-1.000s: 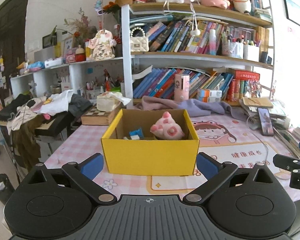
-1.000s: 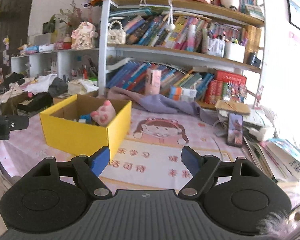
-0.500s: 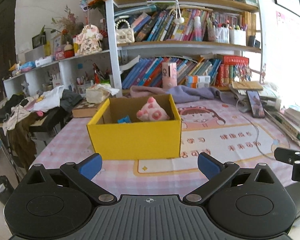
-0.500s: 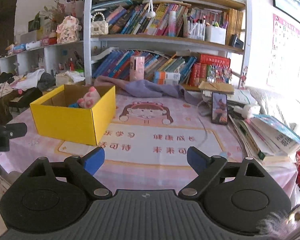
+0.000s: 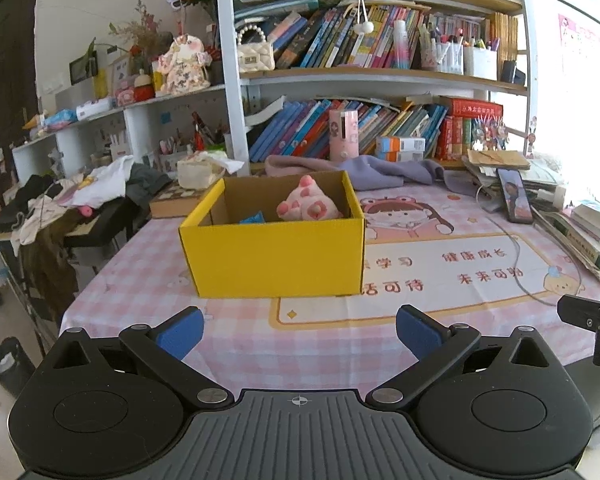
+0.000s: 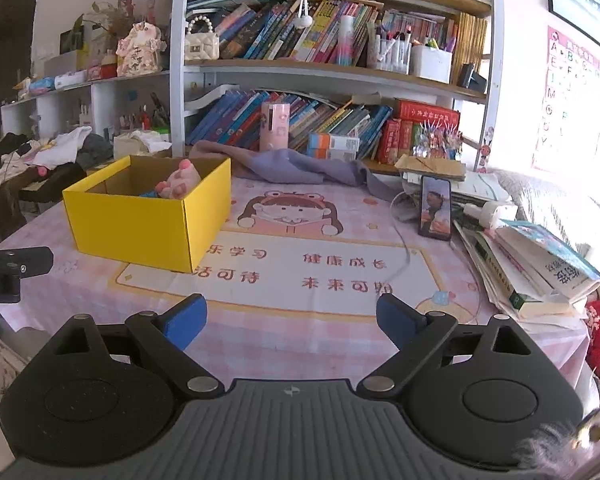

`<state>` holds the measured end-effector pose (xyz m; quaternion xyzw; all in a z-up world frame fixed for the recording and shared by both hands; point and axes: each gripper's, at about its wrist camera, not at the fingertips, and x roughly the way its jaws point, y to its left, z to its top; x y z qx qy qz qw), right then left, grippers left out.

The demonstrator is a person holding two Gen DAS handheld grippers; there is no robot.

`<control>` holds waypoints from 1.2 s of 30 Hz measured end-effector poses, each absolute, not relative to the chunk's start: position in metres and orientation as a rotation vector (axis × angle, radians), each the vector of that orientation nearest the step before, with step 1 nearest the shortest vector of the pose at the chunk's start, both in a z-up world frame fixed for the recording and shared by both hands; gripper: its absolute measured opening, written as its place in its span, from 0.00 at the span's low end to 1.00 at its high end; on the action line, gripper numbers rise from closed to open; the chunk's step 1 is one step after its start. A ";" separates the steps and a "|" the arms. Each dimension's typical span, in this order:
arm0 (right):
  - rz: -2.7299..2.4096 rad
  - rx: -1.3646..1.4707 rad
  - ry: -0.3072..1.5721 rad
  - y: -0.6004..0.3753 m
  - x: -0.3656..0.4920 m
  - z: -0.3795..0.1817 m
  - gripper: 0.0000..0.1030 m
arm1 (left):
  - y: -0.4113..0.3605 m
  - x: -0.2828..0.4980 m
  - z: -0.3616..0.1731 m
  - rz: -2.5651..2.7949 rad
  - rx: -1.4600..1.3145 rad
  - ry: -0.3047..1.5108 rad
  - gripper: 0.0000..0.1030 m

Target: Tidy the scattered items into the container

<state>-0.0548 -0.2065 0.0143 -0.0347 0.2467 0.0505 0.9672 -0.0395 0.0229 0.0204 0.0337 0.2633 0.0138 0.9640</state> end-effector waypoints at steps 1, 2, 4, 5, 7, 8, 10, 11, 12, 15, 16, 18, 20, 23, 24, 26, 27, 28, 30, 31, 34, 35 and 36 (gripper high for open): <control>0.107 -0.070 0.505 -0.206 -0.055 0.014 0.91 | 0.023 -0.039 0.020 0.029 0.063 0.539 1.00; 0.114 -0.071 0.511 -0.206 -0.055 0.013 0.92 | 0.023 -0.039 0.019 0.029 0.059 0.545 1.00; 0.124 -0.072 0.521 -0.205 -0.055 0.012 0.93 | 0.024 -0.039 0.017 0.029 0.049 0.562 1.00; 0.126 -0.071 0.529 -0.205 -0.055 0.012 0.94 | 0.024 -0.038 0.016 0.028 0.043 0.571 1.00; 0.131 -0.066 0.541 -0.205 -0.054 0.011 0.97 | 0.024 -0.038 0.014 0.025 0.039 0.588 1.00; 0.133 -0.063 0.547 -0.206 -0.054 0.011 0.97 | 0.023 -0.037 0.013 0.025 0.040 0.595 1.00; 0.132 -0.066 0.561 -0.205 -0.053 0.010 0.98 | 0.022 -0.037 0.012 0.027 0.046 0.605 1.00; 0.134 -0.067 0.564 -0.205 -0.052 0.009 0.99 | 0.022 -0.037 0.011 0.027 0.049 0.608 1.00; 0.134 -0.065 0.566 -0.206 -0.052 0.009 1.00 | 0.021 -0.037 0.010 0.027 0.051 0.612 1.00; 0.125 -0.056 0.571 -0.206 -0.051 0.008 1.00 | 0.020 -0.037 0.009 0.026 0.055 0.618 1.00; 0.124 -0.056 0.573 -0.207 -0.050 0.007 1.00 | 0.020 -0.037 0.009 0.025 0.055 0.619 1.00; 0.123 -0.056 0.577 -0.206 -0.050 0.006 1.00 | 0.020 -0.036 0.009 0.022 0.056 0.621 1.00; 0.124 -0.058 0.583 -0.207 -0.050 0.005 1.00 | 0.018 -0.036 0.008 0.017 0.058 0.624 1.00; 0.123 -0.062 0.592 -0.207 -0.049 0.003 1.00 | 0.016 -0.036 0.008 0.008 0.065 0.627 1.00; 0.124 -0.063 0.597 -0.207 -0.049 0.003 1.00 | 0.016 -0.036 0.007 0.006 0.067 0.627 1.00; 0.127 -0.065 0.604 -0.207 -0.049 0.002 1.00 | 0.015 -0.036 0.007 0.003 0.068 0.629 1.00; 0.129 -0.067 0.607 -0.207 -0.049 0.002 1.00 | 0.014 -0.036 0.007 0.002 0.069 0.630 1.00; 0.132 -0.068 0.607 -0.207 -0.049 0.002 1.00 | 0.013 -0.037 0.007 0.002 0.070 0.632 1.00; 0.132 -0.067 0.608 -0.207 -0.049 0.002 1.00 | 0.013 -0.037 0.006 0.000 0.070 0.639 1.00; 0.132 -0.066 0.609 -0.207 -0.048 0.001 1.00 | 0.013 -0.037 0.006 -0.001 0.070 0.642 1.00; 0.133 -0.062 0.616 -0.207 -0.049 0.000 1.00 | 0.014 -0.038 0.004 -0.002 0.067 0.653 1.00; 0.134 -0.062 0.618 -0.206 -0.049 0.000 1.00 | 0.013 -0.038 0.004 -0.003 0.066 0.657 1.00; 0.135 -0.061 0.620 -0.206 -0.049 -0.001 1.00 | 0.013 -0.038 0.003 -0.005 0.064 0.662 1.00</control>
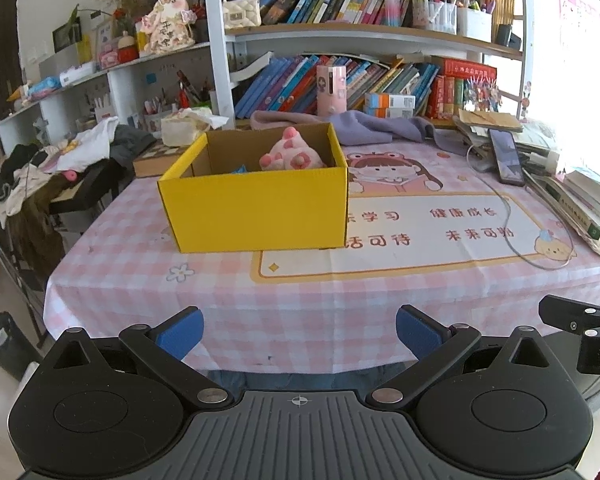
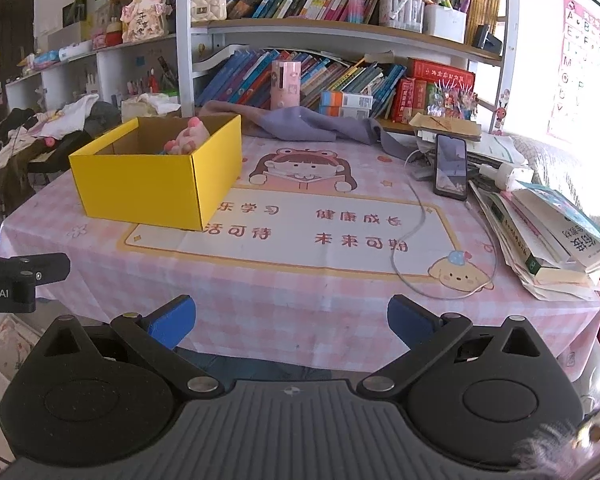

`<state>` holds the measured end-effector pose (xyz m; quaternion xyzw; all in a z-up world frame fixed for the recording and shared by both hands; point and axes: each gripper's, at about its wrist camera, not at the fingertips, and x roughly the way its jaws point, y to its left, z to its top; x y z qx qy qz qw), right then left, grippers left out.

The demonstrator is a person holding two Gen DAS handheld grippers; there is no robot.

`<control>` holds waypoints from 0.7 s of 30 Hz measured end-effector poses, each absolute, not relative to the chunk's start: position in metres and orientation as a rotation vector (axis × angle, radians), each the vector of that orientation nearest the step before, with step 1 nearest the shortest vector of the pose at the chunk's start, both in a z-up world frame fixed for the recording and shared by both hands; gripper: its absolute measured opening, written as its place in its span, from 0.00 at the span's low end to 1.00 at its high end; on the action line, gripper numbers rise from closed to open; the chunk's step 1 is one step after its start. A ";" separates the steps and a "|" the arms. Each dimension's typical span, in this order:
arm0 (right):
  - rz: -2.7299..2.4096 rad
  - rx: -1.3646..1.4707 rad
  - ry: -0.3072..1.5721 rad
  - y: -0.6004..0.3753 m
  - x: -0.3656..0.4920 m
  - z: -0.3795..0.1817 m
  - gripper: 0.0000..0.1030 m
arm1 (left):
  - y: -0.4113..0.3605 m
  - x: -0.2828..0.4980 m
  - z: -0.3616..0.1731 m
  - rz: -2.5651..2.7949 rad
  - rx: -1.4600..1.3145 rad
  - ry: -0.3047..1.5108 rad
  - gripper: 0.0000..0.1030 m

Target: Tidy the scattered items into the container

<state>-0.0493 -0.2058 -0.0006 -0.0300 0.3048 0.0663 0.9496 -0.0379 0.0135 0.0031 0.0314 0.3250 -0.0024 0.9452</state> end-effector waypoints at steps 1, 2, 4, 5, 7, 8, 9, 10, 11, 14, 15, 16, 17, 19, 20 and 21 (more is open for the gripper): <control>0.136 -0.061 0.622 -0.206 -0.049 -0.001 1.00 | 0.014 -0.038 0.003 -0.007 0.063 0.666 1.00; 0.136 -0.060 0.624 -0.205 -0.049 -0.001 1.00 | 0.013 -0.037 0.002 -0.008 0.064 0.668 1.00; 0.138 -0.060 0.629 -0.205 -0.049 -0.002 1.00 | 0.012 -0.038 0.002 -0.012 0.067 0.667 1.00; 0.139 -0.062 0.631 -0.204 -0.049 -0.003 1.00 | 0.012 -0.039 0.002 -0.014 0.069 0.665 1.00; 0.146 -0.066 0.633 -0.204 -0.050 -0.003 1.00 | 0.012 -0.039 0.003 -0.017 0.073 0.662 1.00; 0.149 -0.068 0.634 -0.203 -0.050 -0.003 1.00 | 0.011 -0.039 0.003 -0.019 0.074 0.662 1.00; 0.151 -0.070 0.634 -0.203 -0.050 -0.003 1.00 | 0.011 -0.039 0.003 -0.020 0.075 0.663 1.00; 0.154 -0.072 0.635 -0.202 -0.050 -0.003 1.00 | 0.011 -0.039 0.003 -0.021 0.076 0.666 1.00; 0.156 -0.074 0.636 -0.202 -0.050 -0.003 1.00 | 0.011 -0.039 0.002 -0.021 0.075 0.669 1.00; 0.152 -0.071 0.638 -0.202 -0.050 -0.003 1.00 | 0.011 -0.039 0.003 -0.022 0.074 0.672 1.00; 0.151 -0.073 0.637 -0.201 -0.050 -0.002 1.00 | 0.011 -0.039 0.003 -0.022 0.074 0.671 1.00; 0.153 -0.073 0.636 -0.201 -0.050 -0.002 1.00 | 0.011 -0.039 0.003 -0.021 0.072 0.671 1.00; 0.156 -0.074 0.637 -0.201 -0.050 -0.002 1.00 | 0.011 -0.039 0.003 -0.021 0.072 0.671 1.00; 0.158 -0.078 0.639 -0.201 -0.050 -0.003 1.00 | 0.011 -0.039 0.002 -0.023 0.072 0.674 1.00; 0.158 -0.078 0.639 -0.202 -0.050 -0.003 1.00 | 0.011 -0.039 0.002 -0.023 0.072 0.676 1.00; 0.157 -0.078 0.639 -0.201 -0.050 -0.003 1.00 | 0.011 -0.039 0.002 -0.023 0.072 0.678 1.00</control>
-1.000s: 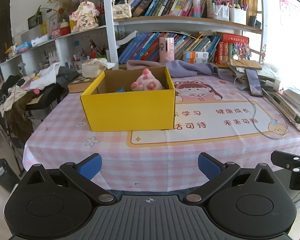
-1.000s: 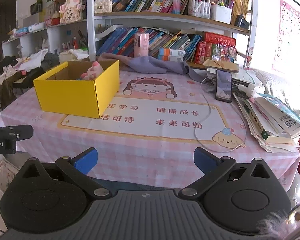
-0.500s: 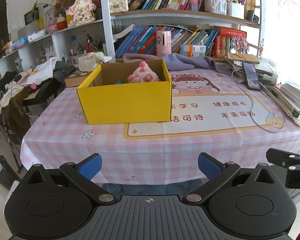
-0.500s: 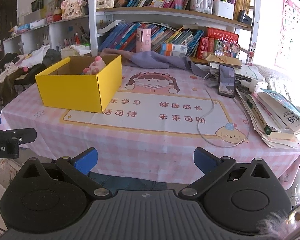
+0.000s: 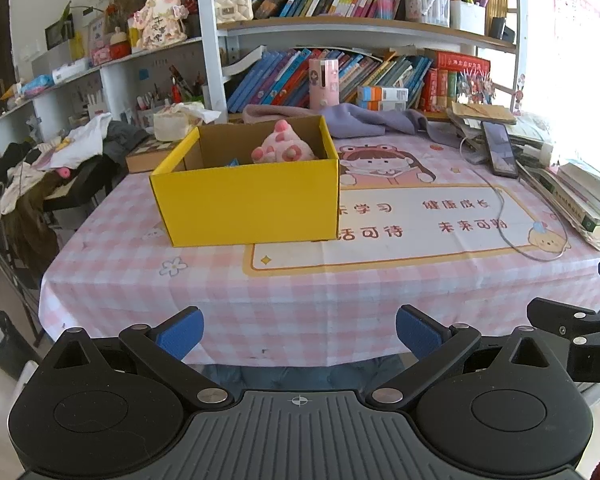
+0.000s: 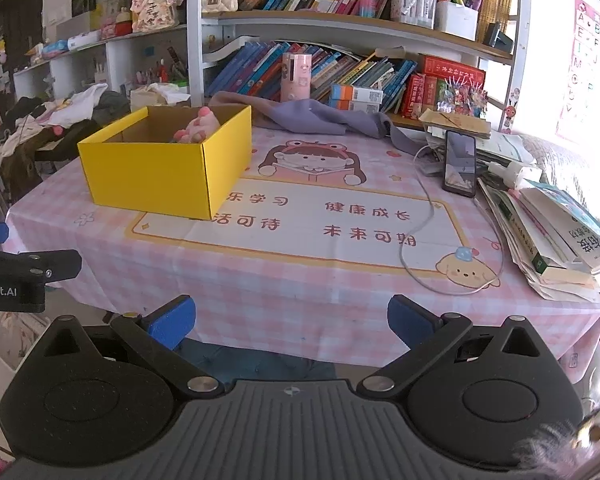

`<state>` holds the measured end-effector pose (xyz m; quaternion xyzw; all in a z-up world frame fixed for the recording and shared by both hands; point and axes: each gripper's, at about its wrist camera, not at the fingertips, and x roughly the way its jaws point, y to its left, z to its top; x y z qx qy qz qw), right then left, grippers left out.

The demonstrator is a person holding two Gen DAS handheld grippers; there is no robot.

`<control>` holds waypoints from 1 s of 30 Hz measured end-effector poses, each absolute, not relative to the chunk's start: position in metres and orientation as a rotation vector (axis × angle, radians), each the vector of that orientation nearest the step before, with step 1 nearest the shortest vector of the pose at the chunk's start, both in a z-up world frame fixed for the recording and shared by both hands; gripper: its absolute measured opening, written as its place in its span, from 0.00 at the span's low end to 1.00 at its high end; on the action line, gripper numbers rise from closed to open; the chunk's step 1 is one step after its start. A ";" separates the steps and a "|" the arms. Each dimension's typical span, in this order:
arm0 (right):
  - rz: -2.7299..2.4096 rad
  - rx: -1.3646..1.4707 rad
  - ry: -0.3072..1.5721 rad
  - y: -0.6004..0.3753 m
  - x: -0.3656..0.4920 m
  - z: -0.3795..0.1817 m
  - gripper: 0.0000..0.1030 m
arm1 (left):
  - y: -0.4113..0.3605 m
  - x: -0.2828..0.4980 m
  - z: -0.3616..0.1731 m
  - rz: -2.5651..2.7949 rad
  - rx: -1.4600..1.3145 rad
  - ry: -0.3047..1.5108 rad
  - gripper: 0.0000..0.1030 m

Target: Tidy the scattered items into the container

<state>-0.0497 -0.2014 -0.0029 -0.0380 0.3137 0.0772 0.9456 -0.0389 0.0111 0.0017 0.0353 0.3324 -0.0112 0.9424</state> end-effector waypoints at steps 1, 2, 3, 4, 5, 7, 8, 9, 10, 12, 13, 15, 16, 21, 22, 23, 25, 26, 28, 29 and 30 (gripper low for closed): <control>0.157 -0.077 0.641 -0.201 -0.050 -0.003 1.00 | 0.011 -0.039 0.001 -0.023 0.071 0.679 1.00; 0.157 -0.077 0.642 -0.201 -0.050 -0.003 1.00 | 0.011 -0.039 0.001 -0.023 0.071 0.680 1.00; 0.158 -0.077 0.644 -0.201 -0.050 -0.003 1.00 | 0.012 -0.039 0.001 -0.024 0.071 0.680 1.00; 0.158 -0.077 0.645 -0.201 -0.050 -0.003 1.00 | 0.011 -0.039 0.001 -0.024 0.072 0.679 1.00; 0.158 -0.077 0.645 -0.201 -0.050 -0.004 1.00 | 0.011 -0.039 0.001 -0.024 0.072 0.679 1.00; 0.157 -0.076 0.645 -0.201 -0.050 -0.004 1.00 | 0.012 -0.038 0.001 -0.024 0.071 0.679 1.00; 0.157 -0.076 0.645 -0.201 -0.050 -0.004 1.00 | 0.012 -0.038 0.001 -0.024 0.070 0.682 1.00; 0.157 -0.076 0.647 -0.201 -0.049 -0.004 1.00 | 0.012 -0.038 0.001 -0.025 0.069 0.684 1.00; 0.157 -0.076 0.648 -0.201 -0.049 -0.004 1.00 | 0.012 -0.038 0.000 -0.025 0.068 0.686 1.00; 0.157 -0.076 0.649 -0.200 -0.049 -0.005 1.00 | 0.011 -0.038 0.000 -0.026 0.067 0.689 1.00; 0.158 -0.076 0.650 -0.200 -0.049 -0.005 1.00 | 0.011 -0.038 0.000 -0.027 0.067 0.690 1.00; 0.159 -0.076 0.653 -0.200 -0.049 -0.006 1.00 | 0.011 -0.038 -0.001 -0.030 0.068 0.691 1.00; 0.159 -0.077 0.654 -0.199 -0.049 -0.007 1.00 | 0.011 -0.037 -0.001 -0.031 0.068 0.692 1.00; 0.157 -0.075 0.656 -0.199 -0.049 -0.007 1.00 | 0.010 -0.036 -0.002 -0.042 0.075 0.701 1.00; 0.156 -0.075 0.657 -0.199 -0.048 -0.008 1.00 | 0.010 -0.036 -0.002 -0.043 0.075 0.701 1.00; 0.155 -0.074 0.659 -0.198 -0.048 -0.008 1.00 | 0.010 -0.036 -0.003 -0.044 0.076 0.702 1.00; 0.155 -0.074 0.659 -0.198 -0.048 -0.008 1.00 | 0.011 -0.036 -0.003 -0.044 0.075 0.705 1.00; 0.155 -0.074 0.658 -0.198 -0.048 -0.008 1.00 | 0.012 -0.035 -0.003 -0.043 0.073 0.707 1.00; 0.155 -0.075 0.658 -0.198 -0.048 -0.008 1.00 | 0.013 -0.034 -0.004 -0.042 0.069 0.711 1.00; 0.156 -0.075 0.658 -0.198 -0.048 -0.008 1.00 | 0.014 -0.034 -0.004 -0.043 0.067 0.713 1.00; 0.156 -0.075 0.658 -0.198 -0.048 -0.009 1.00 | 0.014 -0.034 -0.004 -0.043 0.066 0.713 1.00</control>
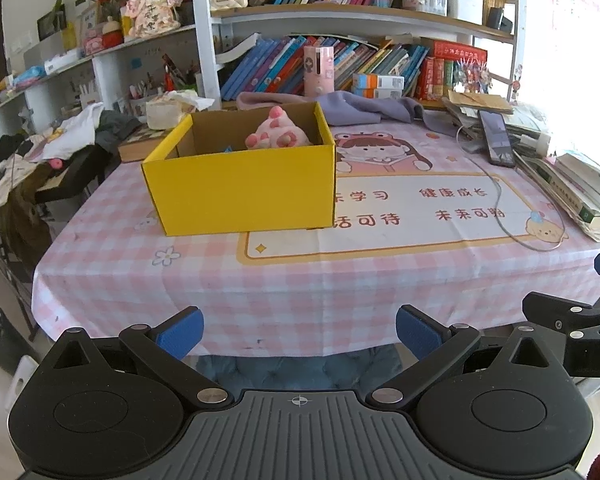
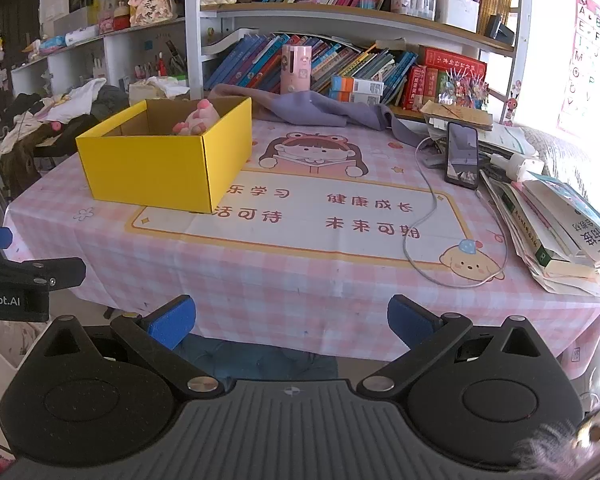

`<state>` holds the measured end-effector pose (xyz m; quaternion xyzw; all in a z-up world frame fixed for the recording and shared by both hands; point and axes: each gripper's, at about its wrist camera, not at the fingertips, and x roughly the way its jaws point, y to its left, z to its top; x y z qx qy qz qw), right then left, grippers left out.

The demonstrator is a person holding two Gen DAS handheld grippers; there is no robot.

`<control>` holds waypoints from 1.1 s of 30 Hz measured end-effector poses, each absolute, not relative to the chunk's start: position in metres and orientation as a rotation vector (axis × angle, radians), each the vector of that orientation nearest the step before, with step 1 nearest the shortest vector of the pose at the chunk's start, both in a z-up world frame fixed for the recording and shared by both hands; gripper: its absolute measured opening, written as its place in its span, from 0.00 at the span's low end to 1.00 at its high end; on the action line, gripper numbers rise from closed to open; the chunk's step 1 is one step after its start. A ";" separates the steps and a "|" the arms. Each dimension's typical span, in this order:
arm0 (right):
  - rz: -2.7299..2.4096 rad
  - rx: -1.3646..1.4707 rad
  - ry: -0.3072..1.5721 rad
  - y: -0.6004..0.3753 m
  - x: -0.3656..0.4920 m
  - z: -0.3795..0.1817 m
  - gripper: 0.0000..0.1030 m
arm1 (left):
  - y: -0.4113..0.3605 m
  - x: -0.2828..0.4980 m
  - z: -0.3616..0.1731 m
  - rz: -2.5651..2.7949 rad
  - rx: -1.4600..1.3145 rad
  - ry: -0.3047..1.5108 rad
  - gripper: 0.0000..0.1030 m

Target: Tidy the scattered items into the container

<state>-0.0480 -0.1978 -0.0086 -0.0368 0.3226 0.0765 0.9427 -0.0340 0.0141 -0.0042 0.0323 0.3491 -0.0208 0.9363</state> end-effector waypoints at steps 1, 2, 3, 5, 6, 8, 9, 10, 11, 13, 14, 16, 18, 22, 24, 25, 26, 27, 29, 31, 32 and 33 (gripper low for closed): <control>0.156 -0.075 0.658 -0.198 -0.048 -0.008 1.00 | 0.014 -0.034 -0.004 -0.043 0.066 0.714 1.00; 0.156 -0.075 0.659 -0.198 -0.048 -0.008 1.00 | 0.014 -0.034 -0.004 -0.045 0.067 0.714 1.00; 0.156 -0.075 0.659 -0.197 -0.048 -0.009 1.00 | 0.015 -0.034 -0.005 -0.047 0.068 0.714 1.00; 0.156 -0.075 0.658 -0.198 -0.048 -0.008 1.00 | 0.015 -0.033 -0.006 -0.050 0.070 0.716 1.00; 0.156 -0.076 0.658 -0.197 -0.048 -0.008 1.00 | 0.015 -0.033 -0.006 -0.051 0.070 0.717 1.00; 0.155 -0.075 0.659 -0.197 -0.048 -0.008 1.00 | 0.016 -0.033 -0.006 -0.053 0.071 0.718 1.00; 0.154 -0.075 0.658 -0.197 -0.048 -0.008 1.00 | 0.016 -0.033 -0.006 -0.054 0.072 0.719 1.00; 0.155 -0.075 0.659 -0.197 -0.047 -0.008 1.00 | 0.016 -0.032 -0.007 -0.055 0.073 0.720 1.00; 0.155 -0.075 0.659 -0.197 -0.047 -0.008 1.00 | 0.016 -0.032 -0.007 -0.055 0.072 0.721 1.00; 0.155 -0.076 0.659 -0.197 -0.047 -0.008 1.00 | 0.017 -0.031 -0.007 -0.056 0.072 0.722 1.00; 0.155 -0.076 0.659 -0.197 -0.047 -0.008 1.00 | 0.017 -0.031 -0.007 -0.057 0.072 0.724 1.00; 0.155 -0.075 0.659 -0.197 -0.047 -0.007 1.00 | 0.018 -0.029 -0.008 -0.060 0.070 0.729 1.00; 0.155 -0.075 0.660 -0.197 -0.047 -0.007 1.00 | 0.018 -0.028 -0.009 -0.064 0.070 0.733 1.00; 0.155 -0.075 0.661 -0.197 -0.046 -0.008 1.00 | 0.017 -0.028 -0.010 -0.067 0.074 0.738 1.00; 0.157 -0.077 0.663 -0.195 -0.046 -0.010 1.00 | 0.017 -0.027 -0.010 -0.068 0.075 0.739 1.00; 0.157 -0.078 0.664 -0.194 -0.044 -0.011 1.00 | 0.017 -0.027 -0.010 -0.069 0.074 0.739 1.00; 0.158 -0.078 0.665 -0.194 -0.044 -0.011 1.00 | 0.017 -0.027 -0.010 -0.070 0.073 0.740 1.00; 0.158 -0.078 0.668 -0.193 -0.042 -0.012 1.00 | 0.017 -0.027 -0.010 -0.071 0.073 0.741 1.00; 0.158 -0.079 0.671 -0.192 -0.040 -0.013 1.00 | 0.017 -0.026 -0.011 -0.073 0.074 0.743 1.00; 0.158 -0.080 0.675 -0.191 -0.038 -0.013 1.00 | 0.017 -0.026 -0.012 -0.073 0.074 0.746 1.00; 0.159 -0.081 0.676 -0.191 -0.038 -0.012 1.00 | 0.018 -0.025 -0.012 -0.073 0.073 0.747 1.00; 0.159 -0.083 0.677 -0.191 -0.038 -0.013 1.00 | 0.018 -0.025 -0.012 -0.073 0.072 0.748 1.00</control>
